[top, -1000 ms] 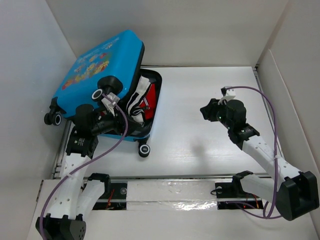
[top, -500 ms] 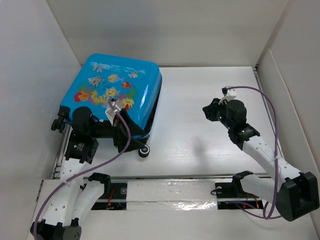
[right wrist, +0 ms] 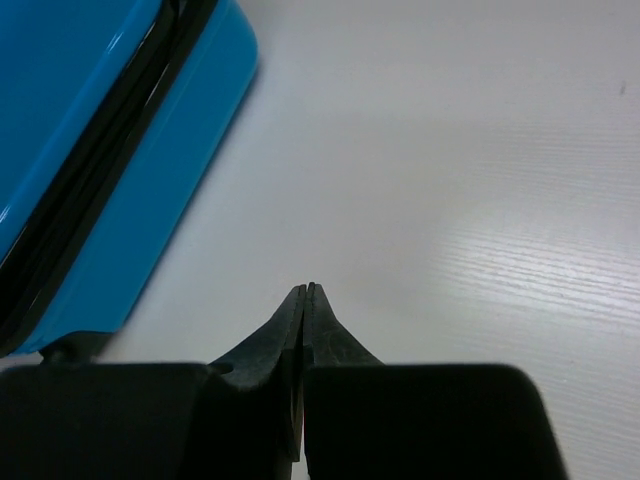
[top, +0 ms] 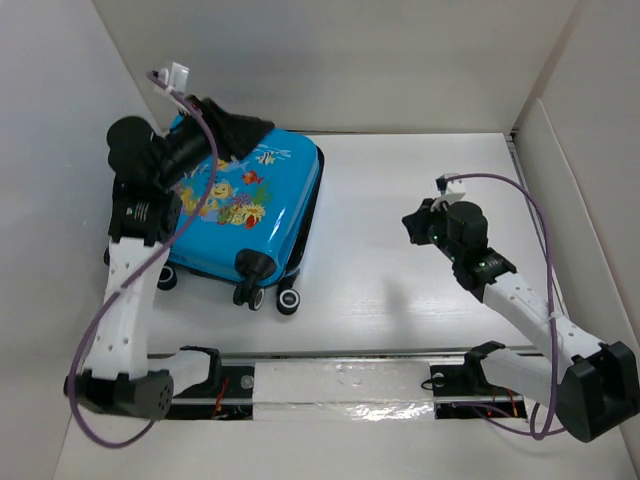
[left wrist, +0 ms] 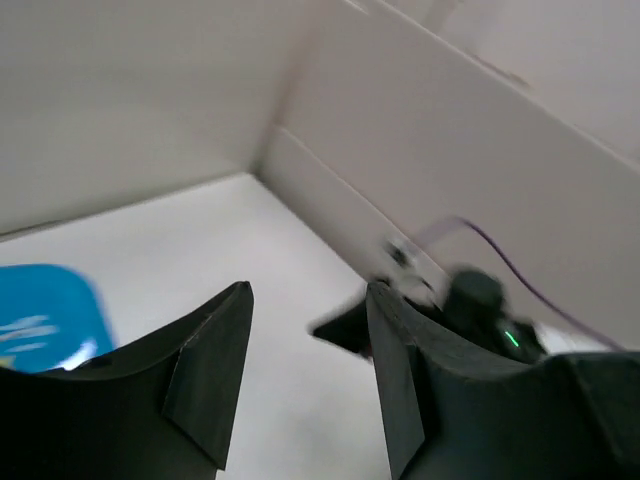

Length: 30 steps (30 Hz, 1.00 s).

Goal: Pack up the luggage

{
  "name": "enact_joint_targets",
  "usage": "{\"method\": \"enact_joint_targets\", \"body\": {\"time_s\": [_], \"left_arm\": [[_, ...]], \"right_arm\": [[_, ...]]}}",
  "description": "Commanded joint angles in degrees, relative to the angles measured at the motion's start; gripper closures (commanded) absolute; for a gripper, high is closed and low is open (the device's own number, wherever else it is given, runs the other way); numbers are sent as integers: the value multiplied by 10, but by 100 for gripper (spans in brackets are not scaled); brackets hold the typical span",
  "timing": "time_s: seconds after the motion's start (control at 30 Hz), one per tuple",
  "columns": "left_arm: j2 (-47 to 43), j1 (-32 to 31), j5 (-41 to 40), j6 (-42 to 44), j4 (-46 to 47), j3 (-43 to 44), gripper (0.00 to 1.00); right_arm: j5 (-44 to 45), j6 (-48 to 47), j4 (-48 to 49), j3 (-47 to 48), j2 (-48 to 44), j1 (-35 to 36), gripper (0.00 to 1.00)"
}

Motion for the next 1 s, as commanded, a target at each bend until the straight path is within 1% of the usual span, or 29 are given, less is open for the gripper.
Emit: {"method": "enact_joint_targets", "body": {"time_s": [0.0,0.03,0.07,0.1,0.13,0.17,0.2,0.23,0.27,0.33,0.37,0.43,0.47,0.57,0.63,0.67,0.7,0.87,0.93,0.97], "left_arm": [[75,58,-275,10,-117,37,54],[87,73,-321,2,-113,39,54],[115,90,-333,1,-107,49,54],[133,116,-350,8,-114,60,55],[152,127,-374,13,-128,78,55],[191,138,-412,23,-139,106,55],[208,159,-438,31,-152,117,55],[225,170,-438,37,-159,129,55],[254,180,-462,46,-164,148,55],[278,206,-497,54,-173,162,55],[297,215,-527,58,-174,174,55],[318,232,-552,69,-179,189,55],[340,247,-580,73,-186,208,55],[381,259,-654,100,-202,227,55],[406,265,-668,123,-217,241,56],[434,265,-679,128,-226,252,57],[446,265,-675,134,-233,252,57],[522,265,-622,134,-258,253,59],[533,265,-604,130,-262,241,59],[541,265,-579,128,-266,231,59]], "right_arm": [[8,-20,17,31,-13,28,100],[22,-23,16,31,-14,28,100],[25,-23,18,31,-14,35,100],[28,-23,19,32,-13,43,100],[29,-24,18,34,-12,43,100],[29,-24,18,34,-11,50,100],[33,-25,17,37,-8,55,100],[33,-26,17,38,-6,55,100],[33,-26,17,39,-4,60,100],[33,-28,18,42,1,65,100],[35,-29,18,42,3,71,100],[37,-30,19,45,15,71,100],[38,-31,20,46,20,77,100],[43,-31,21,52,42,82,100],[45,-33,18,58,53,88,100],[48,-34,17,60,61,94,100],[54,-34,17,62,65,94,100],[66,-36,20,65,79,100,100],[71,-36,18,67,85,105,100],[73,-35,16,68,86,105,99]]}}
